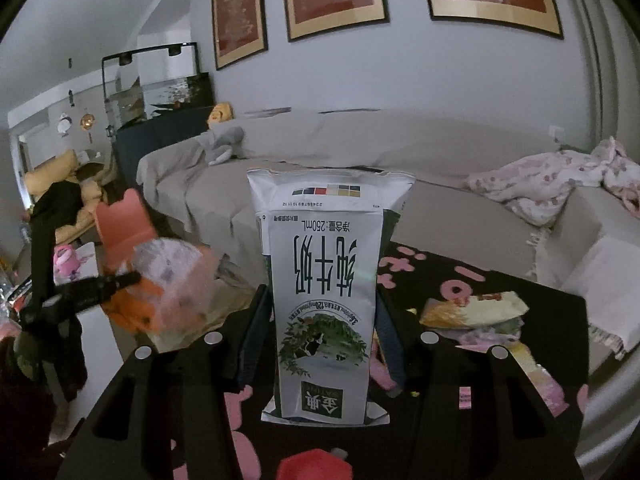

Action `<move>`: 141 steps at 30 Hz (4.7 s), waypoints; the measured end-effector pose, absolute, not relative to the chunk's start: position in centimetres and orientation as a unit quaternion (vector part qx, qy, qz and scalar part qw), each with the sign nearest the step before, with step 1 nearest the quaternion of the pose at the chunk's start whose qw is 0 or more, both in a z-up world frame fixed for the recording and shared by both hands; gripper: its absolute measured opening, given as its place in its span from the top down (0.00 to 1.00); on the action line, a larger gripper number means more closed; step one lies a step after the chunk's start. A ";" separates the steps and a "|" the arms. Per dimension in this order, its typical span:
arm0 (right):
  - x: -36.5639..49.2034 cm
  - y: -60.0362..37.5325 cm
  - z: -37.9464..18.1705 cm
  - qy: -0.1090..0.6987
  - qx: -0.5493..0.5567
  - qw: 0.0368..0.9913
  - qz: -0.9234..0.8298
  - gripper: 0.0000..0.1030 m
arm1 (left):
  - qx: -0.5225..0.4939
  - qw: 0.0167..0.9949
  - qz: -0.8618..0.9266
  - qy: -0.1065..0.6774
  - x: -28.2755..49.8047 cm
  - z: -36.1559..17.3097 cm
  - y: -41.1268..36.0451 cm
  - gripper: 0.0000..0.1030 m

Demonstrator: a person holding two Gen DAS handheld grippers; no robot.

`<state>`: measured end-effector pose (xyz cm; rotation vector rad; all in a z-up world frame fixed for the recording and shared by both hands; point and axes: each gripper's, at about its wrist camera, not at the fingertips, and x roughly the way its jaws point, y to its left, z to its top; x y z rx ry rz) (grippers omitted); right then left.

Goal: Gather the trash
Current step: 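Drop the orange snack bag into the trash bag with the left gripper while the right holds the carton, then lower the milk carton into the trash bag and open the right gripper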

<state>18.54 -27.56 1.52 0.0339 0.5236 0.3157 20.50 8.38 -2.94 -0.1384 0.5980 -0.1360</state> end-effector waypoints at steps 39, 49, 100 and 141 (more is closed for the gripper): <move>23.2 -23.6 -4.1 0.327 0.021 0.925 0.192 0.53 | -0.024 0.911 0.083 0.404 30.4 -12.9 16.1 0.73; 23.0 -25.1 -4.4 0.323 0.015 0.929 0.183 0.53 | -0.011 0.913 0.118 0.391 29.7 -12.2 17.4 0.77; 25.4 -22.5 -2.9 0.304 0.063 0.924 0.224 0.53 | -0.137 0.931 0.106 0.322 23.8 -8.8 19.7 0.48; 37.4 5.4 -14.0 0.438 -0.006 0.825 0.358 0.40 | -0.228 0.924 0.097 0.292 21.1 -9.7 23.0 0.46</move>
